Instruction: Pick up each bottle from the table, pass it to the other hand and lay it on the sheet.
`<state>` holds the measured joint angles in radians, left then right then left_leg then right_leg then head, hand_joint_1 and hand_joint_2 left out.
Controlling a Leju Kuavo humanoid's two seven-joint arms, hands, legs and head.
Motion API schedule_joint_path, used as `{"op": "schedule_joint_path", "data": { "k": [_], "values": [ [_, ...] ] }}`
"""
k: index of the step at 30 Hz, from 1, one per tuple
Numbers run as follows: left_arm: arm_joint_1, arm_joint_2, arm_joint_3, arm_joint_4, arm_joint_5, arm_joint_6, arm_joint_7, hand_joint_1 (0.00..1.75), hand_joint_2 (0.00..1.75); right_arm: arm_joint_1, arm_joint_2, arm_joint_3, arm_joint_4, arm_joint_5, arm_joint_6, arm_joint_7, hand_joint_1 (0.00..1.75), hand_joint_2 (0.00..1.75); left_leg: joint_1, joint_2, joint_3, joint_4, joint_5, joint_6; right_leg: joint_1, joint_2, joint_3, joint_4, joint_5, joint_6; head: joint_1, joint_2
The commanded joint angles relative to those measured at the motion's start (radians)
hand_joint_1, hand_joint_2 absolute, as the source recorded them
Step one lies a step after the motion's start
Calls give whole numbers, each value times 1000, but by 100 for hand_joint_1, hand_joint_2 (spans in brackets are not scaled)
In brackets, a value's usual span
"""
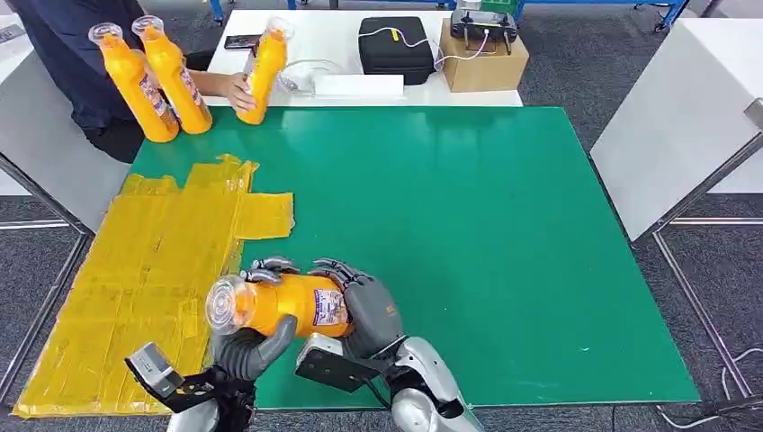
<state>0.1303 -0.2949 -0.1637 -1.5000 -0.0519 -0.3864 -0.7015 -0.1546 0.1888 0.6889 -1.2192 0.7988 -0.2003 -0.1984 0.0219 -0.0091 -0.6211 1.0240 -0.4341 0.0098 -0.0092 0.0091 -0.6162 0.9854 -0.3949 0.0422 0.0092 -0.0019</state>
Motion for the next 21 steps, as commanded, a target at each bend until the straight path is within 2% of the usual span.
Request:
{"op": "schedule_joint_path", "data": {
  "k": [1, 7, 9, 14, 15, 16, 17, 18, 21],
  "values": [
    [-29, 63, -55, 48, 10, -9, 3, 175, 175, -42, -14, 53, 68, 3, 4, 2, 175, 175, 0, 1, 3, -1, 0, 0, 0, 0, 2, -1, 0, -1, 0, 0],
    [-29, 63, -52, 48, 17, -15, 3, 175, 175, -42, -12, 50, 79, 5, 1, 3, 175, 175, -1, 2, 7, -2, -1, 1, -1, 0, 6, -1, -1, -2, 0, 0],
    [-31, 60, -46, 52, 22, -18, 3, 175, 175, -41, -13, 48, 89, 16, -9, 9, 175, 175, 0, 1, 3, -1, 0, 0, 0, 0, 2, -1, 0, -1, 0, 0],
    [-31, 58, -40, 52, 28, -20, 3, 175, 175, -40, -15, 45, 92, 22, -16, 11, 175, 175, -1, 1, 4, -2, 0, 1, 0, 0, 3, -1, -1, -1, 0, 0],
    [-31, 56, -33, 53, 29, -20, 3, 175, 175, -41, -18, 46, 92, 42, -30, 18, 93, 175, 0, 1, 2, -1, 0, 0, 0, 0, 2, -1, 0, -1, 0, 0],
    [-30, 52, -20, 53, 33, -20, 3, 175, 175, -37, -19, 39, 88, 45, -30, 19, 0, 175, -1, 1, 5, -2, -1, 1, 0, 0, 5, -1, -1, -1, 0, 0],
    [-29, 51, -12, 51, 33, -19, 3, 175, 175, -31, -21, 31, 80, 41, -35, 17, 0, 175, -1, 1, 3, -1, 0, 1, 0, 0, 2, -1, 0, -1, 0, 0],
    [-29, 49, 3, 52, 34, -17, 3, 175, 175, -25, -27, 25, 68, 46, -37, 17, 0, 0, -1, 1, 6, -2, -1, 1, 0, 0, 5, -1, -1, -1, 0, 0],
    [-29, 48, 25, 60, 36, -22, 3, 175, 175, -13, -37, 17, 46, 50, -37, 16, 0, 0, -1, 1, 5, -2, -1, 1, 0, -1, 5, -1, -1, -1, 0, 0]
  ]
}}
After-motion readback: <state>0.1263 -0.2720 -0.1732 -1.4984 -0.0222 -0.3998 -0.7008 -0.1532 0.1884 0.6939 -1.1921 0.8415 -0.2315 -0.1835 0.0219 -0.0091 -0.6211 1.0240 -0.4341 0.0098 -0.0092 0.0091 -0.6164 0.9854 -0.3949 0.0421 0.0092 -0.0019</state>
